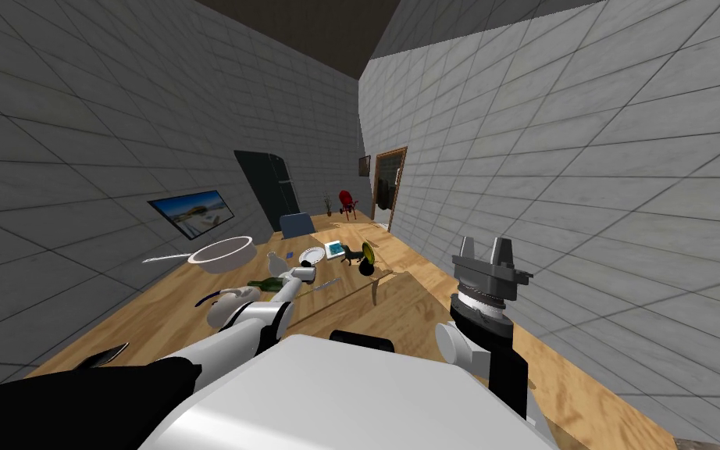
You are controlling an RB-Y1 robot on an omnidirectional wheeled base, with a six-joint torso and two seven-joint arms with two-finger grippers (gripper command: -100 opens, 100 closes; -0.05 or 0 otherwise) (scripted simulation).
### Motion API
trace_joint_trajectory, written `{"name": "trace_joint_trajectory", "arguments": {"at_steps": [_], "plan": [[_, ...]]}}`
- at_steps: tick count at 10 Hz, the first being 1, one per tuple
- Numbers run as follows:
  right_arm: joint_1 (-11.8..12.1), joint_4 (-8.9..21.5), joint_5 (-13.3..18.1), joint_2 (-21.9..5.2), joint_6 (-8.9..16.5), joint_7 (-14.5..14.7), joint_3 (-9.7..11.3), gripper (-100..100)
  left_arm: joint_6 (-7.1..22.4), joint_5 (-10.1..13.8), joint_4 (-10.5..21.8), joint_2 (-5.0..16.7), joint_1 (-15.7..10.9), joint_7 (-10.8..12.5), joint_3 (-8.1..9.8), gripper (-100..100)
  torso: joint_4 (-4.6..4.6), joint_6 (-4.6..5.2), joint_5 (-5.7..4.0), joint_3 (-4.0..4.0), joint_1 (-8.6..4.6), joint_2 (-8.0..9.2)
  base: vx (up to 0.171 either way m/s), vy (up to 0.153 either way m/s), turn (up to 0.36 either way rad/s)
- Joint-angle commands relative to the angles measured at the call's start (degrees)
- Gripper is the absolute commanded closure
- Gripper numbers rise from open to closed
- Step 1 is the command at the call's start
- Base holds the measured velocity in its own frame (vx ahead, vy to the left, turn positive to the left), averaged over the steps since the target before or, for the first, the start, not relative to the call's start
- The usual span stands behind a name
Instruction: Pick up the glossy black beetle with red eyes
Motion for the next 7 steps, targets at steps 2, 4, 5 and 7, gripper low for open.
{"name": "trace_joint_trajectory", "arguments": {"at_steps": [2, 4, 5, 7], "plan": [[0.0, 0.0, 0.0, 0.0, 0.0, 0.0, 0.0, 0, 0.01, 0.0, 0.0, 0.0, 0.0, 0.0, 0.0, 100, 0.01, 0.0, 0.0, 0.01, 0.0, 0.01, 0.0, 0.0, 0.0], [0.0, 0.0, 0.0, 0.0, 0.0, 0.0, 0.0, 0, 1.66, 0.17, -0.31, 0.47, -1.04, -0.18, 0.23, 100, 0.01, 0.0, 0.0, 0.01, 0.0, 0.02, -0.033, -0.013, -0.006], [-0.01, 0.0, 0.0, 0.0, 0.0, 0.0, 0.0, 0, 2.39, 0.2, -0.67, 0.61, -1.35, -0.21, 0.32, 100, 0.04, 0.02, -0.02, 0.11, -0.1, 0.2, -0.094, -0.034, -0.018], [-0.01, 0.0, 0.0, 0.0, 0.0, 0.0, 0.0, 0, 1.72, 0.3, -0.21, 0.6, -1.26, -0.28, 0.28, 0, 0.05, -0.01, -0.03, 0.13, -0.09, 0.23, -0.023, -0.008, 0.0]]}}
